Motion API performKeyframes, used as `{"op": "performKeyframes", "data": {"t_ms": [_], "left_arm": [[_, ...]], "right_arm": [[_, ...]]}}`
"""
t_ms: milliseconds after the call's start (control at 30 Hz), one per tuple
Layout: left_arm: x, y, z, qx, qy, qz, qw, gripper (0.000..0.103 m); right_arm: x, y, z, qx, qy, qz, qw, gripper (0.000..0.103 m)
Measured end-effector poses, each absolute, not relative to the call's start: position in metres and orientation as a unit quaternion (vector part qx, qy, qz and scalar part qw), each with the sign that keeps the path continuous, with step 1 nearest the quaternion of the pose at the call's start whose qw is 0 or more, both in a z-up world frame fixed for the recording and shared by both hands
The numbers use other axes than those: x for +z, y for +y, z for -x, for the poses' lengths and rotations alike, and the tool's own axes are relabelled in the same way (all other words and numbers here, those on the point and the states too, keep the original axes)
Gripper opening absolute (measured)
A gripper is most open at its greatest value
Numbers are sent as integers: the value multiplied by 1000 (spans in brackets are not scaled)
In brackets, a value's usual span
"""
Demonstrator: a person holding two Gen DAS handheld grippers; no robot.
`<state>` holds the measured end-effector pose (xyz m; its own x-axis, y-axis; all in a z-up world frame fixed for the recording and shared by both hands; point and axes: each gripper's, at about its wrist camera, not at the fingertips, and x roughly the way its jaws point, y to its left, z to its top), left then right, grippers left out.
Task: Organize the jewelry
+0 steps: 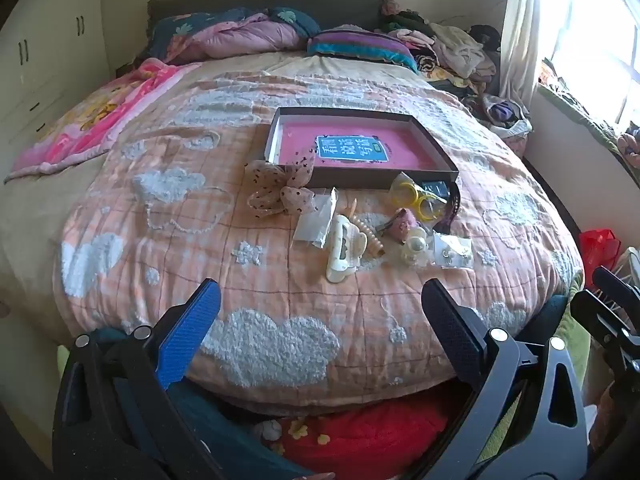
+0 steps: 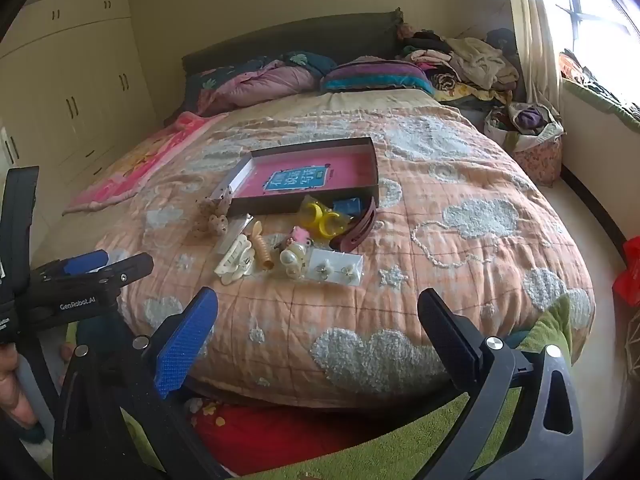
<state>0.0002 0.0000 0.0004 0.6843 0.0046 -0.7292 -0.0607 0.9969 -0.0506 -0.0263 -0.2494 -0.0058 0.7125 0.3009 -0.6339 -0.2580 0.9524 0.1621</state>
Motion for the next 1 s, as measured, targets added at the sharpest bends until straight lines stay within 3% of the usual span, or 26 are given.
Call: {"op": "performKeyframes", "data": {"t_ms": [1000], "left_arm": [[2,-2,1,12,387,35,921,94]], "right_arm": [[5,-250,36,146,331,-25,932,99]]}}
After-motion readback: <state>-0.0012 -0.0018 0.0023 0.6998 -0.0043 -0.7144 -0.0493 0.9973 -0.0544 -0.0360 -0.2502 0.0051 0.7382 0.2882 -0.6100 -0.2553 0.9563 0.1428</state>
